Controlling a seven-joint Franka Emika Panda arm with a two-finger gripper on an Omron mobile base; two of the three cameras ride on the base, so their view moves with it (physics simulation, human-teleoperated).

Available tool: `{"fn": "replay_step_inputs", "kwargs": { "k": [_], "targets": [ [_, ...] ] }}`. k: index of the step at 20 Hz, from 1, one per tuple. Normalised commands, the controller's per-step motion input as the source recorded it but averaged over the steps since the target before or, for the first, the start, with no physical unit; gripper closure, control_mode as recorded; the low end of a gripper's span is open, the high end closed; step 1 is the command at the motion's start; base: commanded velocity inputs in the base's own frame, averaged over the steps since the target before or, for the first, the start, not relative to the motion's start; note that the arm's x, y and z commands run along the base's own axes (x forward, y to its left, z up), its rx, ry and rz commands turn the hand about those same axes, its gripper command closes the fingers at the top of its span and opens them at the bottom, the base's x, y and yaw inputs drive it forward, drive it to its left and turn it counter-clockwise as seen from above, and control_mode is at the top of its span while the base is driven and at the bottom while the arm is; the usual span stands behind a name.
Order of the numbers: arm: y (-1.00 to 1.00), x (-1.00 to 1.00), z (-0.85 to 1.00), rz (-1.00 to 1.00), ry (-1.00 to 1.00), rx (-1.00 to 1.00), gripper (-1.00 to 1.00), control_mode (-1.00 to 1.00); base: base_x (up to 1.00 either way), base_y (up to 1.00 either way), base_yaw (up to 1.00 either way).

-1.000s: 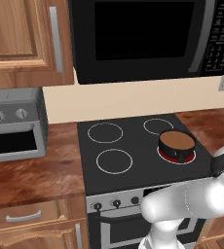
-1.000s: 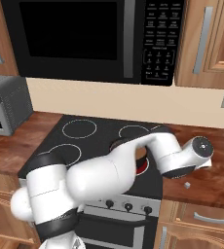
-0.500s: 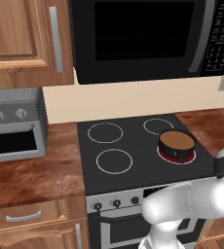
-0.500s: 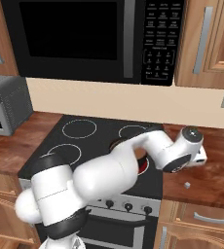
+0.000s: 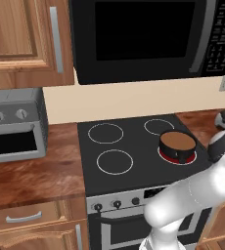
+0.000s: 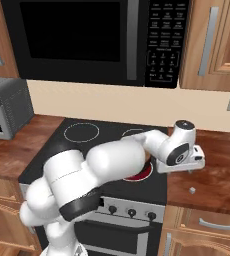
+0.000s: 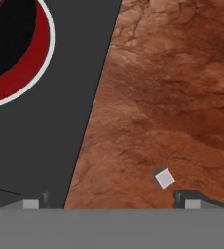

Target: Pick up the sugar cube(s) and place them in the saucepan with hot chocolate.

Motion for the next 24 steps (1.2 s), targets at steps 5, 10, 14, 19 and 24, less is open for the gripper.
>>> {"fn": "replay_step_inputs", "kwargs": {
  "k": [5,10,14,19,24],
  "targets": [
    [-0.25,0.00,-0.29,0.00,0.02,0.01,-1.00,-1.00,0.00,0.00,0.00],
    [-0.31,0.00,-0.06,0.00,-0.01,0.00,-1.00,-1.00,0.00,0.00,0.00],
    [-0.26,0.00,0.00,0.00,-0.03,0.00,-1.00,-1.00,0.00,0.00,0.00],
    [-0.12,0.00,-0.01,0.00,0.00,0.00,-1.00,-1.00,0.00,0.00,0.00],
    [0.00,0.00,-0.06,-0.01,0.00,0.00,-1.00,-1.00,0.00,0.00,0.00]
  ]
}}
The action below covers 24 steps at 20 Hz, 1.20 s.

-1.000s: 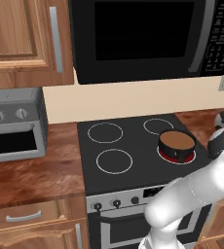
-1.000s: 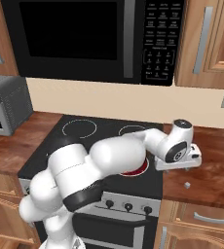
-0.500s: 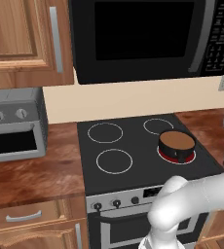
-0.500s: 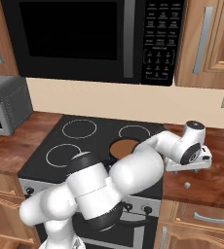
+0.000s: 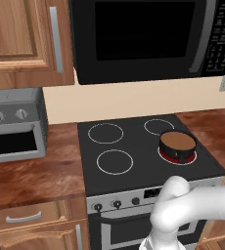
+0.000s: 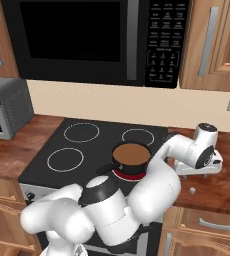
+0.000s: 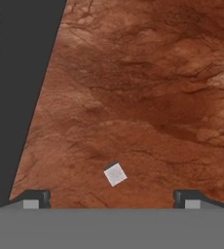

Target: Pick up the sugar cube(s) and place them in the saucepan with hot chocolate.

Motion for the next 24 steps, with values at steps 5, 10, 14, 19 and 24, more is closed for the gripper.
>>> {"fn": "replay_step_inputs", "kwargs": {
  "k": [5,10,14,19,24],
  "targets": [
    [0.00,0.00,-0.01,-0.03,0.00,0.00,-1.00,-1.00,0.00,0.00,0.00],
    [0.00,0.00,-0.07,-0.06,0.00,0.00,-1.00,-1.00,0.00,0.00,0.00],
    [0.00,0.00,-0.07,-0.09,0.00,0.00,-1.00,-1.00,0.00,0.00,0.00],
    [0.00,0.00,-0.04,-0.08,0.00,0.01,-1.00,-1.00,0.00,0.00,0.00],
    [0.00,0.00,-0.16,-0.04,0.02,0.00,-1.00,-1.00,0.00,0.00,0.00]
  ]
}}
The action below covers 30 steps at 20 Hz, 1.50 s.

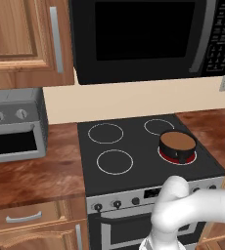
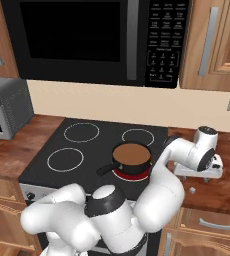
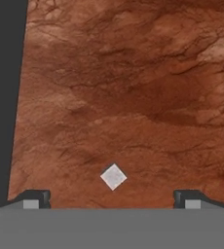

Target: Pick up the sugar cube(s) and place them in the saucepan with hot chocolate.

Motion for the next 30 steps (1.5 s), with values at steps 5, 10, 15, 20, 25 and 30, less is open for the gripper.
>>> {"fn": "replay_step_inputs", "kwargs": {
  "k": [5,10,15,20,25,30],
  "targets": [
    [0.00,0.00,-0.30,0.00,0.02,0.00,-1.00,-1.00,0.00,0.00,0.00],
    [0.00,0.00,-0.41,0.00,0.00,0.00,-1.00,-1.00,0.00,0.00,0.00],
    [0.00,0.00,-0.39,0.00,0.00,0.01,-1.00,-1.00,0.00,0.00,0.00],
    [0.00,0.00,-0.18,0.00,0.00,0.02,-1.00,-1.00,0.00,0.00,0.00],
    [0.00,0.00,-0.09,0.00,0.00,0.01,-1.00,-1.00,0.00,0.00,0.00],
    [0.00,0.00,-0.06,0.00,0.00,0.00,-1.00,-1.00,0.00,0.00,0.00]
  ]
}}
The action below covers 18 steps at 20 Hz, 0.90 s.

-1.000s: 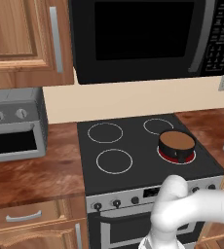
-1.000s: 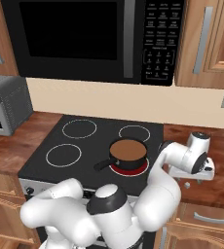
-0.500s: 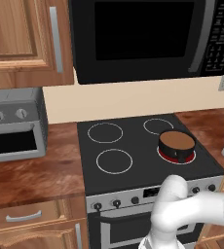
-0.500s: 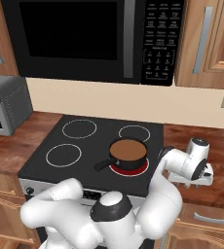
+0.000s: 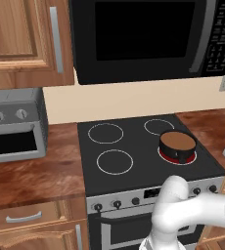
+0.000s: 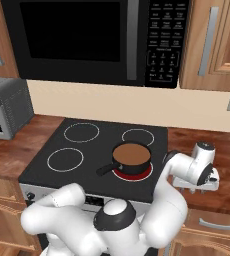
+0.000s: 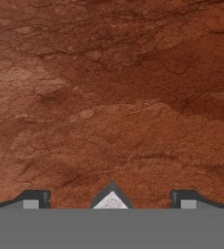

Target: Pick up the sugar cube(s) and place them in the saucepan with hot chocolate.

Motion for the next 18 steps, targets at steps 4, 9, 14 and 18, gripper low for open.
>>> {"fn": "replay_step_inputs", "kwargs": {
  "k": [4,9,14,18],
  "targets": [
    [0.00,0.00,-0.05,0.00,0.00,0.00,-1.00,-1.00,0.00,0.00,0.00],
    [0.00,0.00,-0.06,0.00,0.00,0.00,1.00,-1.00,0.00,0.00,0.00],
    [0.00,0.00,-0.03,0.00,0.00,0.00,1.00,-1.00,0.00,0.00,0.00],
    [0.00,0.00,-0.01,0.00,0.00,0.00,1.00,-1.00,0.00,0.00,0.00]
  ]
}}
